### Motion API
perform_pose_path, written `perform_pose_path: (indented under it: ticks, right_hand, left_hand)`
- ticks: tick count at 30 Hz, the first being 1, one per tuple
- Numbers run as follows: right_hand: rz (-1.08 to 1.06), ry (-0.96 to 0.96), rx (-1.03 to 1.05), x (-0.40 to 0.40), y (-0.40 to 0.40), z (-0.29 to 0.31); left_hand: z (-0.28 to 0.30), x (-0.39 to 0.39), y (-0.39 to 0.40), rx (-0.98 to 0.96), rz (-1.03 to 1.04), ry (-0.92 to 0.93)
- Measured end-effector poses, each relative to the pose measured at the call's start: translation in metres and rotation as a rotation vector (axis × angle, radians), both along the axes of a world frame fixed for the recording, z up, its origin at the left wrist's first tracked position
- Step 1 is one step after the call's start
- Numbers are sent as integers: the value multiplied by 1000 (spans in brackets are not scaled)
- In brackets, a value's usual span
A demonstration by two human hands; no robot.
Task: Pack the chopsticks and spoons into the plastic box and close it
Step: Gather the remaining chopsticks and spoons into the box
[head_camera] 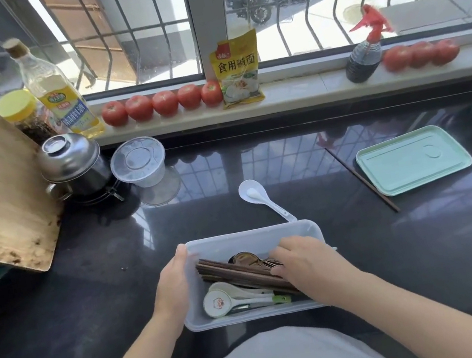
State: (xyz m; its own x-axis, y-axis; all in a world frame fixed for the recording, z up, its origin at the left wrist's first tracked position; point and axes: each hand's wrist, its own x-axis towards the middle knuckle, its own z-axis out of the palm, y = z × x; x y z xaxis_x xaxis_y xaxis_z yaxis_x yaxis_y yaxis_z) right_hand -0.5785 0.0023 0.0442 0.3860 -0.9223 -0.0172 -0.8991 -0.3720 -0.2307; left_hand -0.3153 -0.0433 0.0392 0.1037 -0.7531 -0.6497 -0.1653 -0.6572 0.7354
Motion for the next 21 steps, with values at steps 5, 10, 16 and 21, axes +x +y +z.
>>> perform_pose_path:
  ticks: [5, 10, 16, 21]
  right_hand:
    - [-540, -455, -236, -60, -36, 1]
    - [-811, 90, 238, -158, -64, -59]
    - [-793, 289, 250, -189, -66, -79]
    - [-770, 307, 143, -182, -57, -85]
  left_hand:
    - [11, -10, -1, -69, -6, -136]
    - [20, -20, -2, -108, -14, -220]
    - [10, -17, -2, -128, -22, -263]
    - [8, -14, -3, -126, -40, -308]
